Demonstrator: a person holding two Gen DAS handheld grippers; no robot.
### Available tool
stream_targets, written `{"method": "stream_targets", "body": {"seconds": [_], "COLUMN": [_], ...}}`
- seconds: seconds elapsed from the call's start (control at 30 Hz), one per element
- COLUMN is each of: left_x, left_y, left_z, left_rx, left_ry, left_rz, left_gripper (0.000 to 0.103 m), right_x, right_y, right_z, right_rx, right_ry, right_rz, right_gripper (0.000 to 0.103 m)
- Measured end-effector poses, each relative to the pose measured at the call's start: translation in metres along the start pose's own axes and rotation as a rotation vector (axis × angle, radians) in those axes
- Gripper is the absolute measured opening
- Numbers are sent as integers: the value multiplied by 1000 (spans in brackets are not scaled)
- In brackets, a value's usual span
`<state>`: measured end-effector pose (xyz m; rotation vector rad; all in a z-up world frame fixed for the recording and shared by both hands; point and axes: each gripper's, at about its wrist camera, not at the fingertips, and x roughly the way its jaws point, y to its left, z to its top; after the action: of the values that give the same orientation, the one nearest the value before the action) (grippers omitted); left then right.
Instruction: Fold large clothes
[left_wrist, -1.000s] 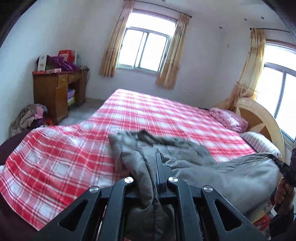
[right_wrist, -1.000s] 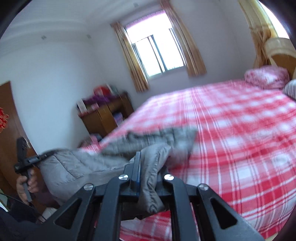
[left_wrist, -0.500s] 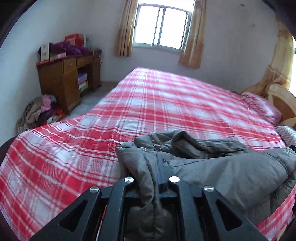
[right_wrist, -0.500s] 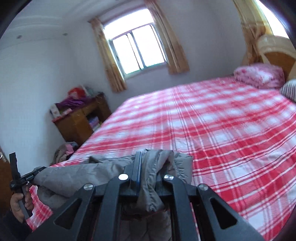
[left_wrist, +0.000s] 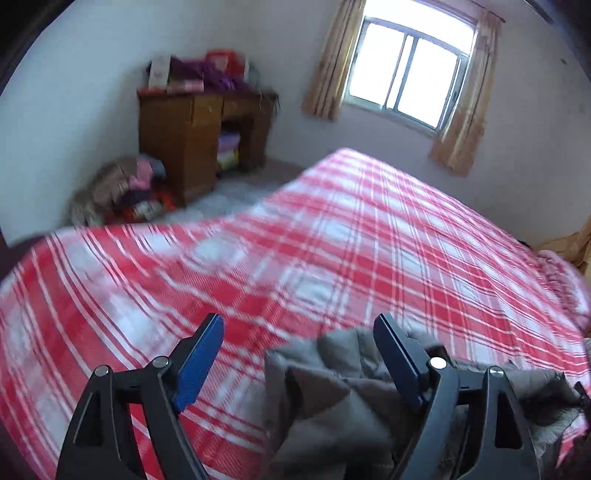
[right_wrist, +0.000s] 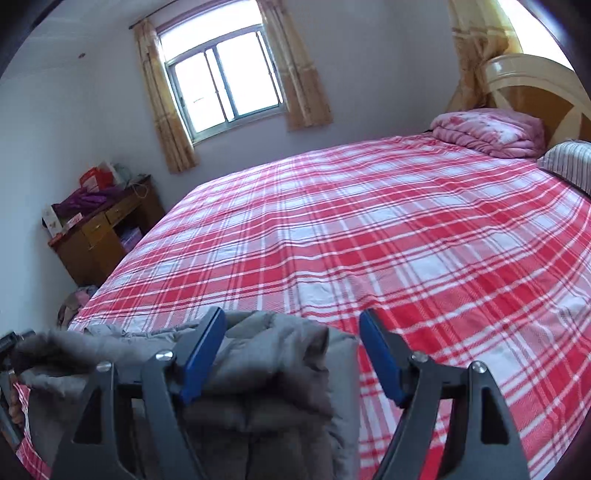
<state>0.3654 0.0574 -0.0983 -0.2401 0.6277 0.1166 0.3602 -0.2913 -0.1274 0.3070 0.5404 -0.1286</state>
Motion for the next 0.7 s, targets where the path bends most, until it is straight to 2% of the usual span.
{"method": "stream_targets", "body": {"seconds": [0.07,0.1,0.2,0.27,0.37,0.47,0.57,0.6,0.7], "left_x": [-12,-22,-42,-50,-44,-18,11,23,55], "left_y": [-10,-18,-24,-26,-41,-73,-103,-113,-120], "left_z": [2,0,0,-2,-6,-16,-33,-39,-51], "left_rx": [42,70,41,7,31,129,234,280,331], "left_ry": [-43,-83,-196,-253,-225,-139,-78,-71,-35], "left_rz": [90,183,380,368,323,312,305,324,387], "left_gripper": [84,85,87,90,91,91,91,91,91], "right_x": [-2,-4,-21,-35,-37,-10,18,28,51], "right_y": [10,15,39,58,85,113,123,126,129], "right_z": [4,6,12,11,3,-7,-12,-14,-25], "right_rx": [-40,-57,-125,-166,-230,-304,-309,-318,-348], "right_ry": [-17,-25,-74,-124,-141,-72,-16,-3,40], "right_rz": [-71,-100,-158,-162,-108,-66,-69,-75,-103], "right_gripper": [78,78,80,87,89,89,89,89,89]}}
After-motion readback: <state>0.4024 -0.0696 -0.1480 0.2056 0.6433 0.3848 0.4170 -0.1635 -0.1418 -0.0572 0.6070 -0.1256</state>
